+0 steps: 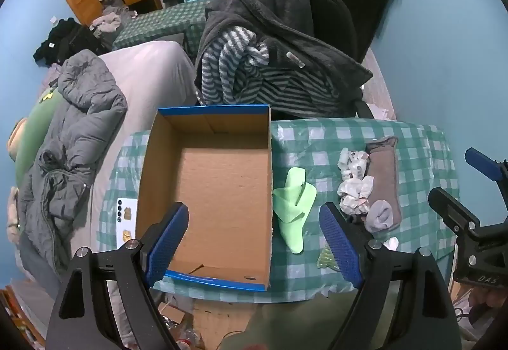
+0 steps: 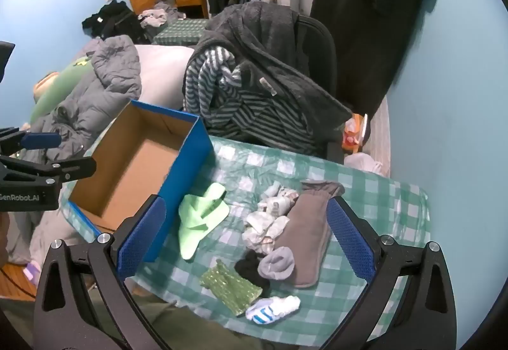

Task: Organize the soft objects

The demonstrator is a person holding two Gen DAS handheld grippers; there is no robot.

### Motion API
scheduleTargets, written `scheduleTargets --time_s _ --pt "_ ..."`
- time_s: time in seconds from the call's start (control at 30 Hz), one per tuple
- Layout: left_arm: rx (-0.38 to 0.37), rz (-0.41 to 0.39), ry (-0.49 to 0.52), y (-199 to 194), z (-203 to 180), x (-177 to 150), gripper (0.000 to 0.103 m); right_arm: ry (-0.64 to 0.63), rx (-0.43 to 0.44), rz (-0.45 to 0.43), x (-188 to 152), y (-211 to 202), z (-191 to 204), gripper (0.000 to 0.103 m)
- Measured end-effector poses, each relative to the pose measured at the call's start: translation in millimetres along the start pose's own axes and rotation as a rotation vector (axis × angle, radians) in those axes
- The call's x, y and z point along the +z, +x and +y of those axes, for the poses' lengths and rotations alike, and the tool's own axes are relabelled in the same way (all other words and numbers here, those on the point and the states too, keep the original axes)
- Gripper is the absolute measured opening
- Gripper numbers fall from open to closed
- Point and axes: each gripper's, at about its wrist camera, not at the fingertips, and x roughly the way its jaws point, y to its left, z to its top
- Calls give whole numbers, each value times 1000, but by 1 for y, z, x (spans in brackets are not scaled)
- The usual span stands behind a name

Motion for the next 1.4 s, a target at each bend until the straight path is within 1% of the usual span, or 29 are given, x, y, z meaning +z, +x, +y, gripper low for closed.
scheduleTargets --time_s 0.1,0.13,0.27,0.37,0.6,1.17,1.4 --pt "2 -5 5 -1 0 0 86 1 1 -4 -1 -1 -1 101" --pt "0 -1 6 3 -7 -2 86 1 2 -4 -1 -1 -1 101" --pt "-3 2 2 1 -6 -5 86 -4 2 -1 -2 -1 -2 101" --pt "-4 19 5 1 -4 -1 86 0 5 -1 -2 0 -3 101" --pt "15 10 4 2 -2 -5 86 3 9 -1 -3 1 -1 101" --pt "13 18 -2 6 -1 -8 86 8 7 4 -5 3 -1 101" --pt "14 24 15 6 -8 -6 86 7 9 7 -4 3 -3 101"
